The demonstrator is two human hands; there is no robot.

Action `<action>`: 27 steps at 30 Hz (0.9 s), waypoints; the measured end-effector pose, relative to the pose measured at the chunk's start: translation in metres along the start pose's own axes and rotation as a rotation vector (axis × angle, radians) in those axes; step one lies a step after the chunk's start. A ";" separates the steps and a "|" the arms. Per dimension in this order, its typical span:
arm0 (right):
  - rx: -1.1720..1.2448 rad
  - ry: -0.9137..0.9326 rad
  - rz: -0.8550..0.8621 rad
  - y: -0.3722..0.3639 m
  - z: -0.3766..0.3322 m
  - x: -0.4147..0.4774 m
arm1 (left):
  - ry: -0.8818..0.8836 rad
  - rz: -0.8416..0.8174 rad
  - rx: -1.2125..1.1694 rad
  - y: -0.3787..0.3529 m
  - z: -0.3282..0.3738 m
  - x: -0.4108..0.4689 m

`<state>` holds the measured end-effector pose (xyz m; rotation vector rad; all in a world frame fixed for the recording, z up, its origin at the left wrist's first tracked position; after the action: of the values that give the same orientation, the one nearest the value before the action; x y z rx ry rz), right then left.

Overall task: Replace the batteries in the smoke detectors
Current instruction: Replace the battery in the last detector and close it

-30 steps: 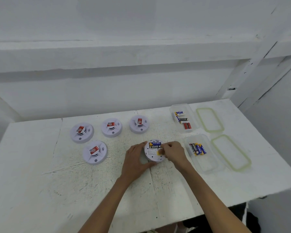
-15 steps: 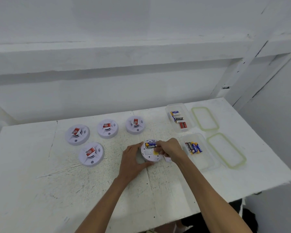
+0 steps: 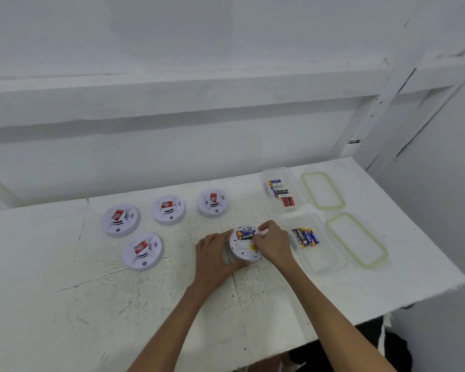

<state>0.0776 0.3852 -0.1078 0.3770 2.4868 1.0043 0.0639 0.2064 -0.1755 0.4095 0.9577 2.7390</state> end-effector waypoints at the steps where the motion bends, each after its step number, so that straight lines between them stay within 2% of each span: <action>1: -0.078 0.020 0.025 0.002 0.001 -0.001 | -0.002 0.000 -0.008 -0.005 0.000 0.002; 4: -0.289 0.084 0.118 0.010 0.004 -0.007 | -0.006 -0.071 -0.053 -0.026 -0.001 0.014; 7: -0.305 0.143 0.164 0.016 0.008 -0.012 | -0.031 -0.102 -0.081 -0.035 0.004 0.020; 10: -0.246 0.224 0.156 0.020 0.007 -0.016 | -0.041 -0.119 -0.125 -0.040 -0.001 0.018; 15: 0.049 0.300 0.239 0.035 0.012 -0.024 | -0.090 -0.091 -0.112 -0.038 -0.002 0.017; 20: 0.249 0.226 0.411 0.075 0.031 -0.024 | -0.135 -0.056 -0.064 -0.033 0.008 0.016; 23: 0.345 0.140 0.456 0.093 0.053 -0.020 | -0.143 -0.061 -0.039 -0.029 0.009 0.014; 27: 0.257 0.079 0.429 0.103 0.080 -0.012 | -0.123 -0.064 0.020 -0.027 0.016 0.013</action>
<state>0.1358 0.5000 -0.0833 1.0025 2.6756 0.8600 0.0595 0.2402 -0.1787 0.5347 0.9499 2.6153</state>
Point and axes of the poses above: each hand's wrist, its own x-axis towards the middle knuckle, its own y-axis out of the back of the hand, z = x × y, the point moved 4 cm from there along x, towards the middle knuckle, and after that the axes turned 1 degree about x, right-handed, at the moved point
